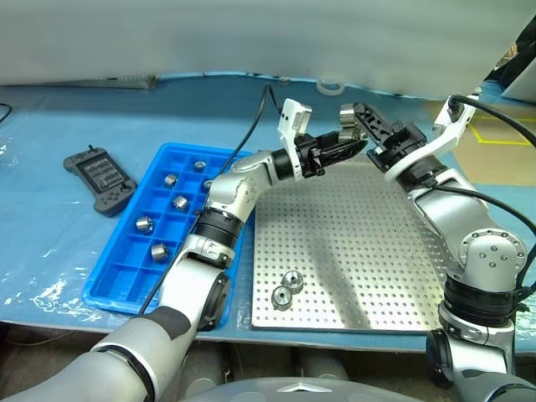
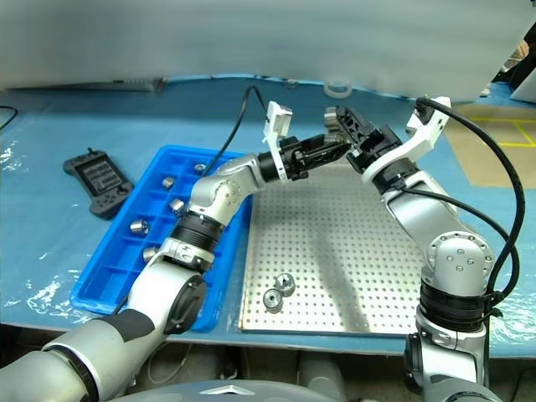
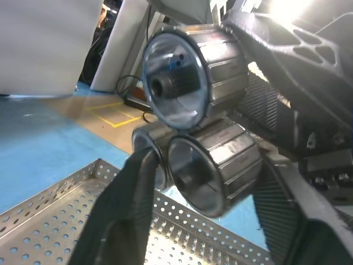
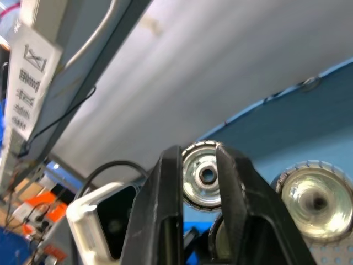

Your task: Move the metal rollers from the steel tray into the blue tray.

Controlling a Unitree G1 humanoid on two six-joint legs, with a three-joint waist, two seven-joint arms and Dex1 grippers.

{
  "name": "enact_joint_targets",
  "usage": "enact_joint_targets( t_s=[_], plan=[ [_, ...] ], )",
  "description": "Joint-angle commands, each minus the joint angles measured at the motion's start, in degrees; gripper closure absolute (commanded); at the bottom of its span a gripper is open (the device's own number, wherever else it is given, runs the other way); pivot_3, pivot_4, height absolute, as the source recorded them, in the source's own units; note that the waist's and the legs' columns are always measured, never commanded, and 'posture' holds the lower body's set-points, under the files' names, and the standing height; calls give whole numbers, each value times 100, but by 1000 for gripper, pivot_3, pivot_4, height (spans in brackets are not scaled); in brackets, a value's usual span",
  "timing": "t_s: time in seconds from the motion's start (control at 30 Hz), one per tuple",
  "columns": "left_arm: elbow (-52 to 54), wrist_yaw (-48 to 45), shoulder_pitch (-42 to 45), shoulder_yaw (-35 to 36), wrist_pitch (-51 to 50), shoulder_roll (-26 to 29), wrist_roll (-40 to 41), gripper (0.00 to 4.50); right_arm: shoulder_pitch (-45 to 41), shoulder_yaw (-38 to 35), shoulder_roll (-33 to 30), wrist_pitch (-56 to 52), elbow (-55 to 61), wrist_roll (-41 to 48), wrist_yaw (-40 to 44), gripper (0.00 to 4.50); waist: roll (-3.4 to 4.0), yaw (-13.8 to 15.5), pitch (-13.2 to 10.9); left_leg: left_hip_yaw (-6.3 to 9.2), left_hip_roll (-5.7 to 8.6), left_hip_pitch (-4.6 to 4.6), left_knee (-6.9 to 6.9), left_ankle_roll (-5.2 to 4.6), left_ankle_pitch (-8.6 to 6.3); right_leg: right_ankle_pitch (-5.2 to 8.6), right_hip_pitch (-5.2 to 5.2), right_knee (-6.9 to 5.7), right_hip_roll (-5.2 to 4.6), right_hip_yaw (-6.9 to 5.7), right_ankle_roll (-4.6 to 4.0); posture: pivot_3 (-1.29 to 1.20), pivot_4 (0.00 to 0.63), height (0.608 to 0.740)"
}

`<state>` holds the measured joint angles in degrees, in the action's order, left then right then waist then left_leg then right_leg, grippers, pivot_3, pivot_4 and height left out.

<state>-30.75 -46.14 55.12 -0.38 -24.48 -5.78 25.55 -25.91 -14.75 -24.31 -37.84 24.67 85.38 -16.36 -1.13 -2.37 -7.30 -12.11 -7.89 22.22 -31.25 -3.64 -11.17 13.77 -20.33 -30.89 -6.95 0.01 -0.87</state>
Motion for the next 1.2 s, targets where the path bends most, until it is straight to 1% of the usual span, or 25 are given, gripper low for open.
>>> enact_joint_targets(
  t_s=[0.03, 0.07, 0.1, 0.23, 0.43, 0.57, 0.7, 0.77, 0.8, 0.87, 0.97, 1.03, 1.13, 1.2],
  plan=[
    [153, -29, 12, 70, 108, -12, 57, 2303, -93, -19, -50, 18, 192, 68, 107, 3883, 0, -1, 0, 0, 0, -2, 1, -4, -2, 0, 0, 0, 0, 0, 0, -398, 150, 740],
    [146, -16, 19, 81, 108, -8, 60, 2303, -93, -16, -53, 17, 185, 60, 112, 3883, 0, 8, 0, 0, 0, -1, 2, -5, -3, 0, 0, 0, 1, -1, 0, -398, 150, 740],
    [82, 69, 55, 92, 137, -5, 13, 2640, -87, -15, -59, 16, 183, 47, 120, 3883, 0, 20, 0, 0, 0, -1, 1, -4, -2, 0, 0, 0, 0, -1, 0, -398, 150, 740],
    [-181, 273, 167, 124, 230, -9, -108, 2640, -53, -11, -70, 19, 189, 16, 128, 3883, 0, 24, 0, 0, 4, 5, -7, -5, -3, 0, 3, 1, -5, -3, 0, -398, 150, 740],
    [-328, 233, 211, 152, 303, -13, -146, 2640, 20, 8, -96, -10, 195, -79, 156, 3883, 0, 23, 0, 0, 7, 7, -7, -8, -3, 0, 1, 1, -11, -5, 0, -398, 150, 740],
    [-314, 238, 195, 136, 304, -25, -167, 2640, 276, -33, -368, -155, 211, -323, 358, 3883, 0, 30, 0, 0, 7, 8, -7, -10, -4, 0, 4, 1, -12, -7, -1, -409, 150, 740],
    [-304, 249, 151, 118, 317, -10, -208, 2640, 1056, 95, -1028, -409, 344, -1151, 1149, 3883, -1, 47, 0, 0, 7, 14, -8, -15, -8, 1, 6, 4, -14, -11, -2, -406, 150, 740],
    [-279, 254, 139, 130, 299, -7, -201, 2640, 1432, 210, -1218, -411, 382, -1559, 1503, 3883, -2, 40, 0, 2, 7, 15, -8, -18, -9, 3, 8, 9, -15, -15, -5, -405, 150, 740],
    [-280, 287, 150, 166, 286, -9, -182, 2640, 1617, 302, -1301, -396, 436, -1805, 1663, 3883, -1, 34, 0, 2, 7, 16, -8, -19, -10, 11, 6, 9, -15, -13, -19, -405, 150, 740],
    [-279, 259, 177, 267, 250, -17, -77, 2640, 1792, 372, -1287, -355, 526, -2034, 1813, 3883, -1, 22, 0, 3, 7, 17, -10, -31, -17, 13, 4, 10, -15, -14, -23, -405, 150, 740],
    [-200, 80, 184, 307, 260, 8, 9, 3169, 1743, 279, -1056, -313, 560, -1972, 1793, 3883, -1, 2, -1, 4, 6, 15, -13, -37, -19, 13, 1, 3, -15, -11, -23, -406, 150, 740],
    [-87, -43, 168, 281, 231, 8, 44, 3206, 1675, 253, -970, -322, 540, -2028, 1782, 3883, -1, 0, -1, 4, 6, 7, -13, -39, -17, 14, 5, 3, -15, -9, -25, -406, 150, 740],
    [-117, 117, 222, 140, 181, 1, -157, 3206, 1612, 244, -905, -374, 514, -2075, 1777, 3883, -1, 17, -1, 4, 6, 6, -14, -44, -12, 15, 7, 4, -15, -9, -26, -405, 150, 740],
    [-123, 91, 221, 156, 244, -20, -146, 3206, 1588, 241, -891, -406, 518, -2090, 1790, 3883, -1, 27, -1, 4, 6, 7, -14, -46, -10, 15, 9, 4, -16, -9, -26, -405, 150, 740]
  ],
)
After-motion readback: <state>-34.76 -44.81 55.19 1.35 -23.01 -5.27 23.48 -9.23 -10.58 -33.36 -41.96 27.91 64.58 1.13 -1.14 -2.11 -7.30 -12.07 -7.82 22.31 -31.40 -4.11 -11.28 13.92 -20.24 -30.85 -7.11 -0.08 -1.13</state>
